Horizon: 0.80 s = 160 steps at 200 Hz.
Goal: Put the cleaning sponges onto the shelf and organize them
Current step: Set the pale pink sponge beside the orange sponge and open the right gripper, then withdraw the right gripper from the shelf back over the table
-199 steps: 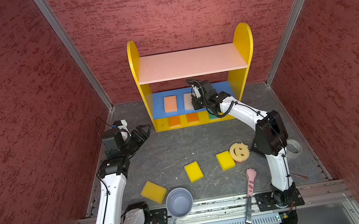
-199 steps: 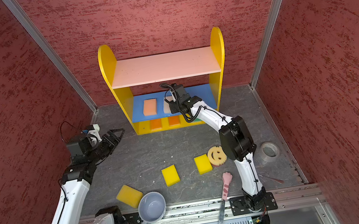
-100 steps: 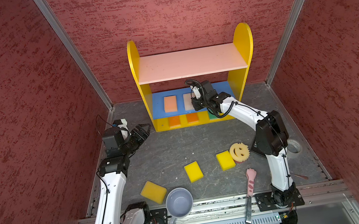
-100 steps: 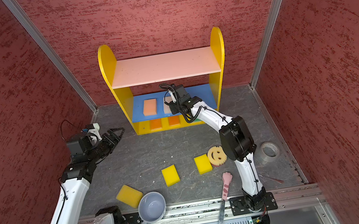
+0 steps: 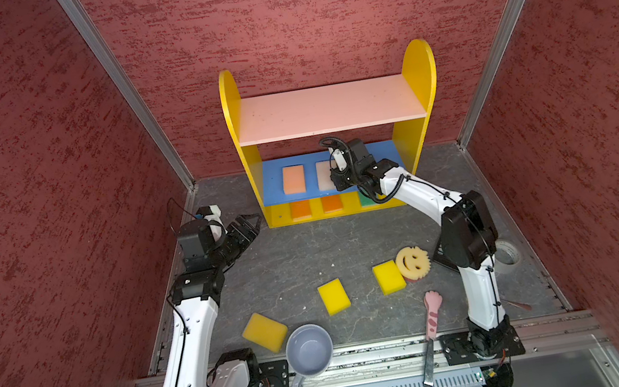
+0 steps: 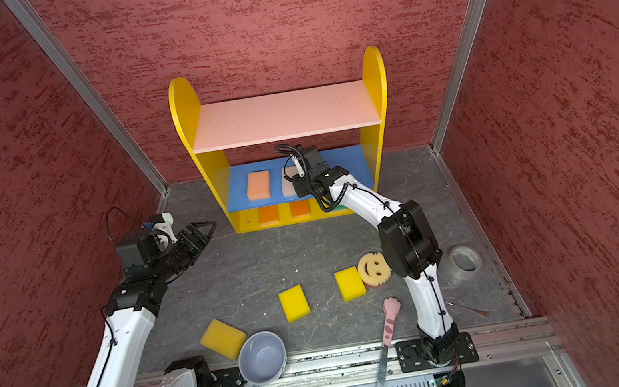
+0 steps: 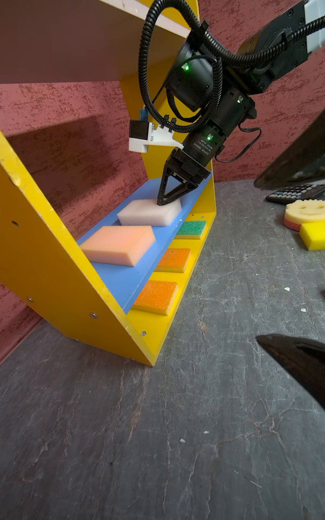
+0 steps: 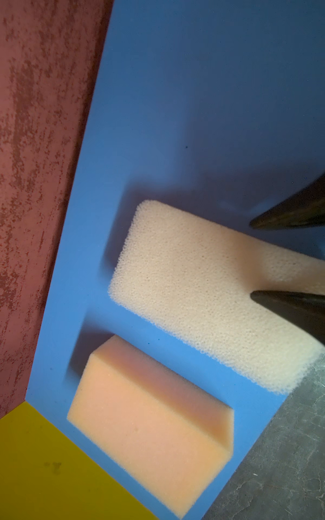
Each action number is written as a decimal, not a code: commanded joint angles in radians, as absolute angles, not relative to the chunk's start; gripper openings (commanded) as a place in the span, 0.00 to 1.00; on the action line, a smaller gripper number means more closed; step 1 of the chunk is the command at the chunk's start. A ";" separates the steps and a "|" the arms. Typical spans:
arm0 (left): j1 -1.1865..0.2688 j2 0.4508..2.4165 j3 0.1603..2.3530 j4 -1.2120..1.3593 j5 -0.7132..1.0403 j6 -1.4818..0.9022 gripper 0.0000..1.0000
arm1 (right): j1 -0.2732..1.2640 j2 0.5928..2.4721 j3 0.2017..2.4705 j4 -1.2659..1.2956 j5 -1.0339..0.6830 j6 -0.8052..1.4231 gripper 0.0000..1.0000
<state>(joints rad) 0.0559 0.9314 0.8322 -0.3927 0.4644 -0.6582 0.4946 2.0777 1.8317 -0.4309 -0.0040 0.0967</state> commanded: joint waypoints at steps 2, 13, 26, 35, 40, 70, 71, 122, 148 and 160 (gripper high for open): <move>0.053 0.928 0.851 -0.391 0.455 -0.653 0.80 | 0.486 2.063 1.861 -0.480 0.004 0.080 0.37; 0.053 0.927 0.849 -0.388 0.457 -0.655 0.80 | 0.486 2.062 1.869 -0.486 0.008 0.078 0.38; 0.053 0.926 0.845 -0.385 0.456 -0.656 0.80 | 0.486 2.057 1.876 -0.489 0.007 0.078 0.39; 0.052 0.926 0.843 -0.382 0.457 -0.657 0.80 | 0.486 2.054 1.882 -0.493 0.006 0.078 0.39; 0.052 0.926 0.842 -0.381 0.456 -0.657 0.80 | 0.486 2.052 1.885 -0.496 0.006 0.078 0.39; 0.051 0.923 0.845 -0.380 0.459 -0.657 0.80 | 0.486 2.025 1.880 -0.493 0.005 0.084 0.40; 0.052 0.923 0.845 -0.380 0.459 -0.657 0.80 | 0.486 2.024 1.879 -0.492 0.006 0.084 0.40; 0.052 0.917 0.851 -0.397 0.457 -0.643 0.80 | 0.487 1.968 1.823 -0.469 0.009 0.113 0.40; 0.053 0.900 0.844 -0.404 0.454 -0.640 0.80 | 0.488 1.928 1.782 -0.444 0.009 0.131 0.42; 0.053 0.895 0.847 -0.412 0.451 -0.634 0.80 | 0.488 1.912 1.769 -0.440 0.006 0.140 0.42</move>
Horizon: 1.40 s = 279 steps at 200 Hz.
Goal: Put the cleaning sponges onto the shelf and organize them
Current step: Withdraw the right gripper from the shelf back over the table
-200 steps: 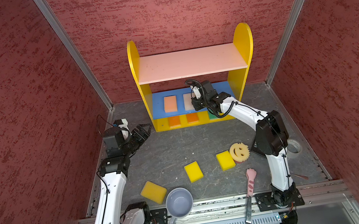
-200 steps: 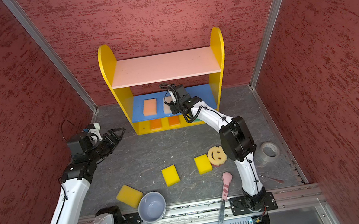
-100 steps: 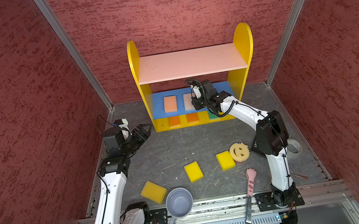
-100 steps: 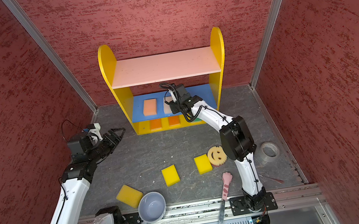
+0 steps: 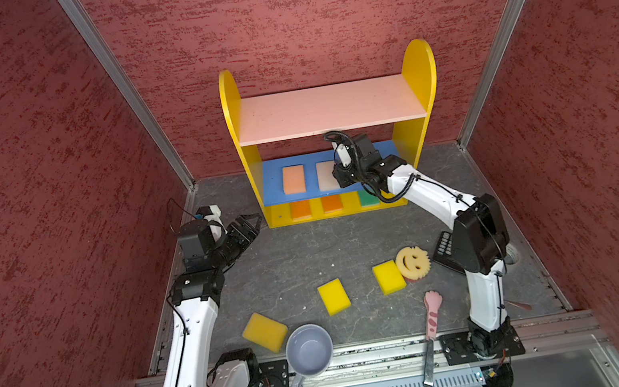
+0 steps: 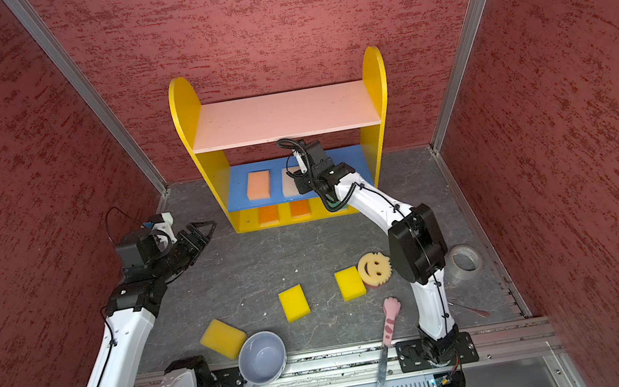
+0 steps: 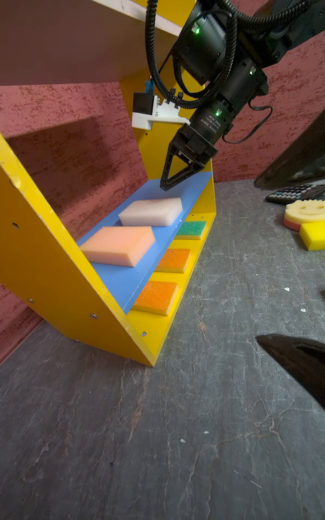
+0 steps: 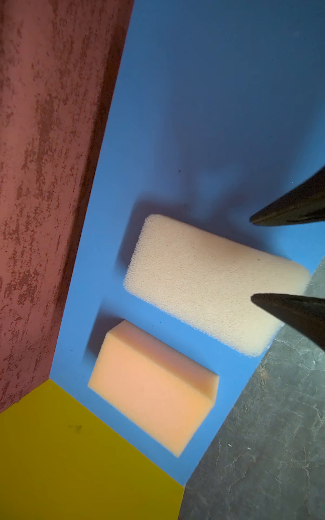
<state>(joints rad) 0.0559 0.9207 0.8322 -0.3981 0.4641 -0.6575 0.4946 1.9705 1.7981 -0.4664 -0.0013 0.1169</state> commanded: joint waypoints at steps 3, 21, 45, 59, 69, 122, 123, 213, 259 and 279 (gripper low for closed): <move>0.052 0.894 0.847 -0.416 0.451 -0.632 0.80 | 0.488 1.908 1.765 -0.440 0.004 0.144 0.42; 0.053 0.881 0.845 -0.424 0.446 -0.628 0.80 | 0.491 1.885 1.740 -0.436 -0.016 0.166 0.39; 0.053 0.873 0.841 -0.428 0.442 -0.628 0.81 | 0.500 1.845 1.679 -0.414 -0.063 0.210 0.00; 0.052 0.873 0.840 -0.430 0.442 -0.630 0.81 | 0.509 1.816 1.628 -0.394 -0.080 0.241 0.00; 0.053 0.874 0.839 -0.430 0.443 -0.630 0.81 | 0.514 1.794 1.588 -0.375 -0.098 0.267 0.00; 0.053 0.881 0.841 -0.430 0.443 -0.638 0.81 | 0.518 1.788 1.522 -0.333 -0.184 0.330 0.00; 0.052 0.880 0.841 -0.431 0.443 -0.638 0.81 | 0.519 1.789 1.523 -0.334 -0.185 0.330 0.00; 0.054 0.884 0.847 -0.445 0.435 -0.634 0.81 | 0.518 1.875 1.558 -0.332 -0.187 0.325 0.00; 0.054 0.890 0.848 -0.442 0.433 -0.632 0.81 | 0.514 1.911 1.588 -0.321 -0.170 0.325 0.00; 0.054 0.894 0.847 -0.442 0.433 -0.630 0.81 | 0.511 1.920 1.601 -0.314 -0.169 0.327 0.00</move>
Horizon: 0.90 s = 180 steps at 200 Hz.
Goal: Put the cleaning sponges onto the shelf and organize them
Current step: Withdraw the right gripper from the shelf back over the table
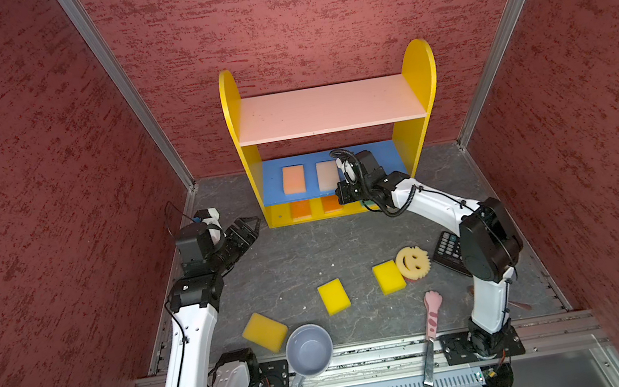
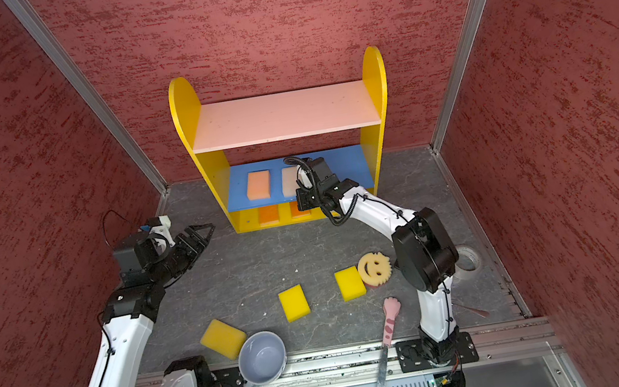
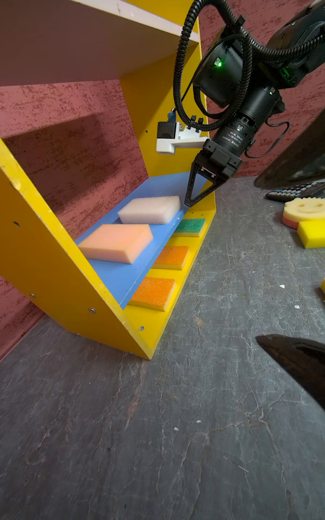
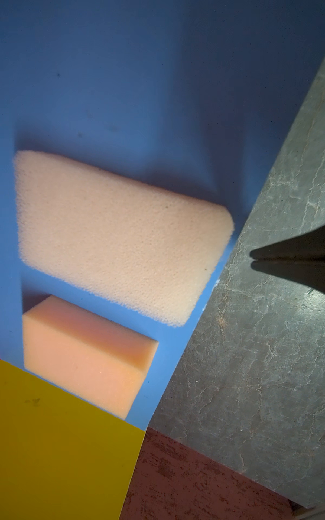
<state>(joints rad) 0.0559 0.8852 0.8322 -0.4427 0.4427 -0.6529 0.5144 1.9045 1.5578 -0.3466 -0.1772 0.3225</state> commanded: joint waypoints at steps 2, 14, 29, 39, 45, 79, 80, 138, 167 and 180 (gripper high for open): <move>0.054 0.895 0.847 -0.442 0.433 -0.629 0.81 | 0.511 1.920 1.602 -0.314 -0.169 0.327 0.00; 0.054 0.898 0.847 -0.441 0.433 -0.630 0.81 | 0.508 1.930 1.615 -0.317 -0.169 0.327 0.00; 0.055 0.901 0.844 -0.436 0.433 -0.629 0.81 | 0.505 1.943 1.628 -0.322 -0.169 0.326 0.00; 0.055 0.903 0.844 -0.436 0.433 -0.629 0.81 | 0.504 1.949 1.634 -0.326 -0.169 0.325 0.00; 0.054 0.902 0.843 -0.436 0.433 -0.629 0.81 | 0.503 1.951 1.635 -0.327 -0.168 0.325 0.00; 0.054 0.904 0.843 -0.436 0.433 -0.627 0.81 | 0.499 1.953 1.628 -0.322 -0.164 0.324 0.00; 0.055 0.905 0.842 -0.436 0.433 -0.627 0.81 | 0.498 1.954 1.627 -0.322 -0.164 0.325 0.00; 0.054 0.906 0.842 -0.432 0.436 -0.631 0.81 | 0.492 1.961 1.634 -0.316 -0.170 0.328 0.00; 0.054 0.904 0.842 -0.436 0.436 -0.630 0.81 | 0.492 1.959 1.635 -0.315 -0.185 0.335 0.00; 0.054 0.904 0.842 -0.436 0.436 -0.631 0.81 | 0.492 1.950 1.624 -0.313 -0.193 0.341 0.00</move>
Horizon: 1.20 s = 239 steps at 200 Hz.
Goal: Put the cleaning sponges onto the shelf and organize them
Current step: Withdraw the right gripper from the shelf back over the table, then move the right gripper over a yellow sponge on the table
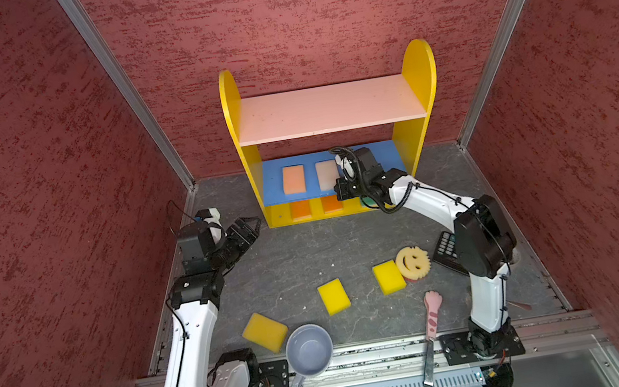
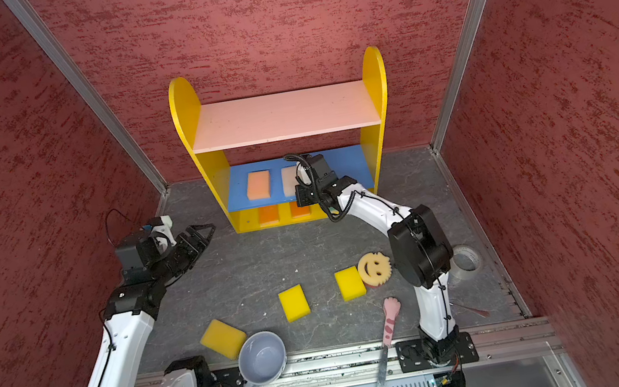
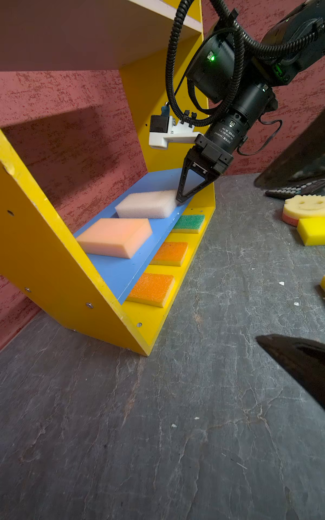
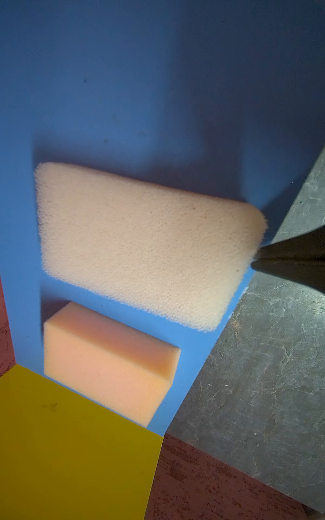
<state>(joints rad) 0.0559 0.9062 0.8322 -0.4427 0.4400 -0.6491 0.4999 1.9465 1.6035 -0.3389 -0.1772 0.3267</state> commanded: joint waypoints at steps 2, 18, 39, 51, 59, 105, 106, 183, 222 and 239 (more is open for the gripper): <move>0.054 0.903 0.842 -0.436 0.434 -0.631 0.81 | 0.492 1.948 1.622 -0.312 -0.193 0.343 0.00; 0.054 0.901 0.841 -0.435 0.435 -0.630 0.81 | 0.492 1.920 1.590 -0.304 -0.199 0.353 0.00; 0.054 0.897 0.839 -0.434 0.437 -0.634 0.81 | 0.498 1.860 1.521 -0.284 -0.196 0.367 0.00; 0.054 0.892 0.834 -0.435 0.440 -0.634 0.81 | 0.506 1.818 1.477 -0.277 -0.183 0.373 0.00; 0.054 0.888 0.830 -0.432 0.439 -0.636 0.80 | 0.514 1.789 1.444 -0.275 -0.172 0.377 0.00; 0.052 0.868 0.813 -0.433 0.443 -0.646 0.79 | 0.607 1.628 1.196 -0.235 -0.098 0.423 0.00; 0.052 0.868 0.812 -0.434 0.445 -0.646 0.79 | 0.610 1.624 1.191 -0.234 -0.097 0.424 0.01; 0.003 0.889 0.789 -0.418 0.418 -0.708 0.72 | 0.891 1.521 0.772 -0.066 -0.040 0.585 0.23; -0.088 0.898 0.715 -0.352 0.343 -0.802 0.72 | 0.934 1.570 0.732 0.000 -0.105 0.573 0.42; -0.143 0.900 0.683 -0.337 0.291 -0.831 0.72 | 0.948 1.582 0.725 0.015 -0.124 0.563 0.47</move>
<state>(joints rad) -0.0830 0.8925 0.7269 -0.3859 0.3729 -0.7643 0.9241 1.5650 0.7311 -0.0719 -0.0944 0.5613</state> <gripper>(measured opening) 0.718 0.444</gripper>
